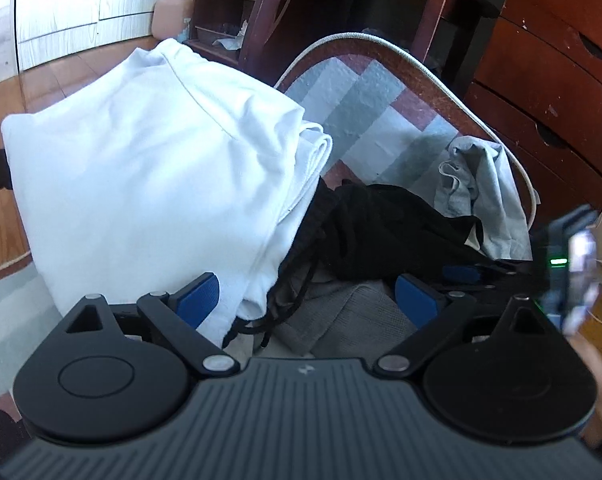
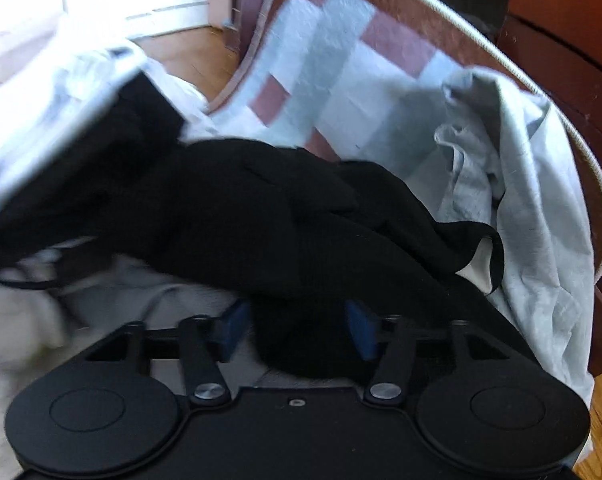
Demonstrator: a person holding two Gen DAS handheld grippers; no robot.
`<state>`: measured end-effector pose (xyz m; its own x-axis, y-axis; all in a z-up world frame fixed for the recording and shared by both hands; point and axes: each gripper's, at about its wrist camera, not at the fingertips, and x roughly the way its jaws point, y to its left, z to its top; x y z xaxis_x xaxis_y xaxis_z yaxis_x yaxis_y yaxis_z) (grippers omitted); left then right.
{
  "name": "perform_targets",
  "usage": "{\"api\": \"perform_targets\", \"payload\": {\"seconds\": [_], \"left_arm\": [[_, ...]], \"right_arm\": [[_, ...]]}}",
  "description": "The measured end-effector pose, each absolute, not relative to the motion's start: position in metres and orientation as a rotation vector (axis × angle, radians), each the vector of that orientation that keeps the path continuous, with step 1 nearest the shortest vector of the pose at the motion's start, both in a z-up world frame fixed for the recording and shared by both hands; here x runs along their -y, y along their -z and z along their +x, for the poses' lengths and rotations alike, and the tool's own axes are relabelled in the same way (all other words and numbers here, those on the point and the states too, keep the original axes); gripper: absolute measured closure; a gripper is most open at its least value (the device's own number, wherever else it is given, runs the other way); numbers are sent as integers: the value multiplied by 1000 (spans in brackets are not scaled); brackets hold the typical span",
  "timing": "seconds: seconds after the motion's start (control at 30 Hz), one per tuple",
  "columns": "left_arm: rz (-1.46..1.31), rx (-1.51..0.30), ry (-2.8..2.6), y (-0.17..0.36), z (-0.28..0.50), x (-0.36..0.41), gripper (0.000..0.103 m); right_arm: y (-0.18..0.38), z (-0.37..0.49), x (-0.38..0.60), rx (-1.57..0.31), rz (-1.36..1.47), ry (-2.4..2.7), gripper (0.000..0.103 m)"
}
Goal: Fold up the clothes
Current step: 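Reach into the basket and close the right gripper on the black garment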
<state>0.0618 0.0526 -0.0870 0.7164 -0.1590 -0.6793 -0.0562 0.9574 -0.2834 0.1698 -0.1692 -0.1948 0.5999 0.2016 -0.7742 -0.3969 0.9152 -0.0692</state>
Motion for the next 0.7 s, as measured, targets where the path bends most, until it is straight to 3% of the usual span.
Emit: {"api": "perform_targets", "payload": {"seconds": [0.1, 0.13, 0.2, 0.23, 0.27, 0.43, 0.7], "left_arm": [[-305, -762, 62, 88, 63, -57, 7], [-314, -762, 66, 89, 62, -59, 7], [-333, -763, 73, 90, 61, -62, 7], [-337, -762, 73, 89, 61, -63, 7], [-338, -761, 70, 88, 61, -62, 7], [-406, -767, 81, 85, 61, -63, 7], [-688, -810, 262, 86, 67, -64, 7]], "right_arm": [[208, 192, 168, -870, -187, -340, 31], [210, 199, 168, -859, -155, -328, 35], [207, 207, 169, -822, -103, -287, 73], [204, 210, 171, -811, -67, -266, 86], [197, 211, 177, -799, -11, -249, 89], [129, 181, 209, -608, 71, -181, 91], [54, 107, 219, -531, 73, -436, 91]]}}
